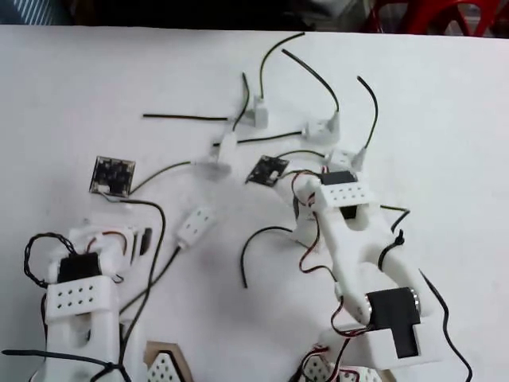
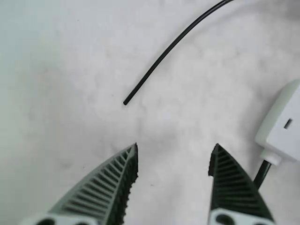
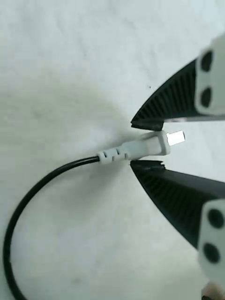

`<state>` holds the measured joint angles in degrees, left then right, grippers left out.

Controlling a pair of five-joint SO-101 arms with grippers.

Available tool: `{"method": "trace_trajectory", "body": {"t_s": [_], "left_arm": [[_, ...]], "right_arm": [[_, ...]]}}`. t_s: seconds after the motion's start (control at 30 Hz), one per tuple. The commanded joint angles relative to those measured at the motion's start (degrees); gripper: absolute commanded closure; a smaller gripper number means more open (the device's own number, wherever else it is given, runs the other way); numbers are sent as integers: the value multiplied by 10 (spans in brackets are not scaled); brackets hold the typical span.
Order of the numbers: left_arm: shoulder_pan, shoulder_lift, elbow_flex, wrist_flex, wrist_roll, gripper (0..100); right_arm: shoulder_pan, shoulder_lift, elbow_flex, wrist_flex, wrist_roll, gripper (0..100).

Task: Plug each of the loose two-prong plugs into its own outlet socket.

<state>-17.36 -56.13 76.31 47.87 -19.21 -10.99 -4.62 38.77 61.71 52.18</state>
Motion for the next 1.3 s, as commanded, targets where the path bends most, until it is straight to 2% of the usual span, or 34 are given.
{"method": "trace_trajectory", "body": {"t_s": [0.0, 0.37, 0.53, 0.67, 0.77, 0.97, 1.27], "left_arm": [[8, -8, -4, -13, -1, 755], [8, -7, -3, -13, -1, 755], [8, -7, -3, -13, -1, 755], [8, -9, -3, -13, -1, 755], [8, -10, -3, -13, -1, 755], [8, -11, -3, -13, 1, 755], [6, -11, -6, -27, 4, 755]], "right_arm": [[3, -21, -18, 6, 9, 933], [-9, 29, -22, 10, 9, 982], [-10, -31, -88, 112, -1, 982], [-29, -103, -158, 186, -76, 982], [-60, -153, -184, 204, -135, 982], [-148, -228, -185, 160, -300, 982], [-242, -338, -182, 57, -470, 981]]}}
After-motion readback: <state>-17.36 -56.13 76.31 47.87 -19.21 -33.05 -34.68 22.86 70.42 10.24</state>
